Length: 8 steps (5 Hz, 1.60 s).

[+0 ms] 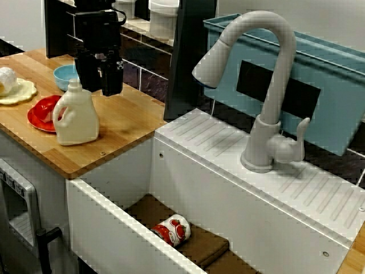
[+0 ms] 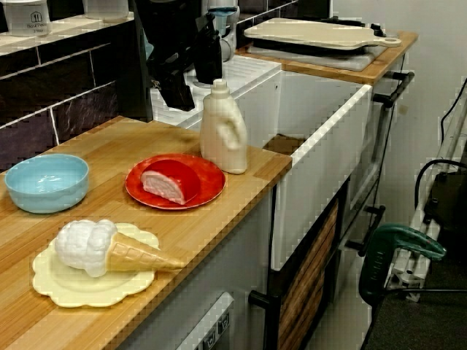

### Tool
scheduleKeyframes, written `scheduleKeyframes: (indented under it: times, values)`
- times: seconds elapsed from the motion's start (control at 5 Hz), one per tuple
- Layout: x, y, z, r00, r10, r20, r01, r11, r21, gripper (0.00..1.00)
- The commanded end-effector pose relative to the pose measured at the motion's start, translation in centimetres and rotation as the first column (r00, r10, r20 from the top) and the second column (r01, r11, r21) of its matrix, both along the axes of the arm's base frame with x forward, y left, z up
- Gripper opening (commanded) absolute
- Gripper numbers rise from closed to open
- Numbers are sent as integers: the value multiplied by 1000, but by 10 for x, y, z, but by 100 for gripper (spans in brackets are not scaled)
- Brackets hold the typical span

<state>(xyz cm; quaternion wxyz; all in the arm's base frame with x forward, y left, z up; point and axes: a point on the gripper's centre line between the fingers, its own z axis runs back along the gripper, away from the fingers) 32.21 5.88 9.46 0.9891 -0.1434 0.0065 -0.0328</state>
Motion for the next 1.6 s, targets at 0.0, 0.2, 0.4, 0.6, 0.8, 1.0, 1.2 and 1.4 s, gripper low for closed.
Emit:
scheduleKeyframes:
  times: [0.0,0.2,0.4,0.6,0.8,1.0,1.2,1.4]
  values:
    - [-5,-11,34,956,-214,202,197,975,101,100]
    - [-8,-16,33,917,-335,217,310,940,140,100]
    - [-9,-11,32,890,-398,223,366,914,173,100]
    - [-10,-5,30,891,-401,211,363,911,197,100]
    - [-14,4,33,909,-354,223,314,929,195,100]
    - [-21,8,33,932,-287,221,250,951,182,100]
    - [-26,8,32,936,-273,221,234,954,186,100]
    - [-35,8,26,959,-175,225,144,979,144,100]
